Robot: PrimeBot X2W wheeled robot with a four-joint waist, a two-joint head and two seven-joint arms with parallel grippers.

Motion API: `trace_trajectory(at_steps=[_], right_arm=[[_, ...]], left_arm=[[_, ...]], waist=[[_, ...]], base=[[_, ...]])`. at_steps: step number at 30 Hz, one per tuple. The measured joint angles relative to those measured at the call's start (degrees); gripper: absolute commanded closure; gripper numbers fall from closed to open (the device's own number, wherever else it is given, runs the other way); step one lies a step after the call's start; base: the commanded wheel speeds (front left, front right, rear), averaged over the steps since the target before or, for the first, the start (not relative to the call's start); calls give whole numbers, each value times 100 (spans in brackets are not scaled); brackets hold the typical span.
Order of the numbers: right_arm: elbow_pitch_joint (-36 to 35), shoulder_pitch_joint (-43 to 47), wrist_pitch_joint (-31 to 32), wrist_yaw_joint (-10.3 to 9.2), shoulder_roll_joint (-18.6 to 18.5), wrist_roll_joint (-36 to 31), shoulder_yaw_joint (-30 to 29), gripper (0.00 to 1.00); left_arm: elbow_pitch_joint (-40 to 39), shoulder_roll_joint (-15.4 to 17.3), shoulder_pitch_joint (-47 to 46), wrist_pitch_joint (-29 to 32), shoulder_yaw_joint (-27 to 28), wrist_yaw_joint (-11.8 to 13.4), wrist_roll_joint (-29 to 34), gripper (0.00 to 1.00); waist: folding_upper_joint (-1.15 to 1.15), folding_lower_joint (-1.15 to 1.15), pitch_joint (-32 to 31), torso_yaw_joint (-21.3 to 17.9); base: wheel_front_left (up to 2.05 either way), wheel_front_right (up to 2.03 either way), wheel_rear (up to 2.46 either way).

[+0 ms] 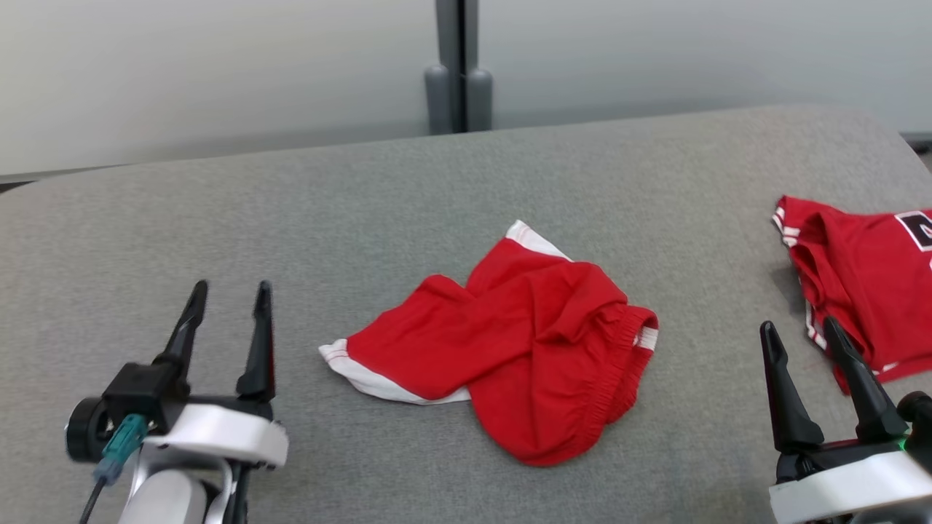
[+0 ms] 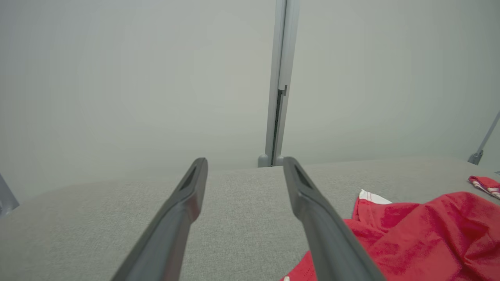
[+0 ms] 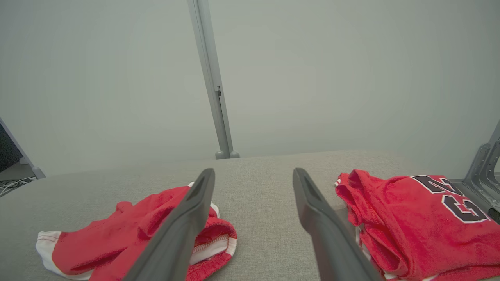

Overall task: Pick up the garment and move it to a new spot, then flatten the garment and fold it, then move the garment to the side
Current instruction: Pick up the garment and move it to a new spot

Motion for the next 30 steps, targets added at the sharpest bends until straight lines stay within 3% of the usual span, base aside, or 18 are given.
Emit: trace_trajectory(at_steps=[7, 17, 30], right_arm=[[-46, 262, 199, 0, -42, -4, -66, 0], [-96, 710, 434, 0, -92, -67, -115, 0], [-214, 781, 532, 0, -105, -102, -165, 0]], left_arm=[[-270, 337, 652, 44, 181, -33, -142, 0], [-658, 382, 1326, 339, 29, 26, -181, 0], [-876, 414, 1468, 437, -18, 126, -185, 0]], waist=[[0, 0, -455, 310], [0, 0, -936, 373], [0, 0, -963, 333]], base=[[0, 0, 0], [0, 0, 0], [0, 0, 0]])
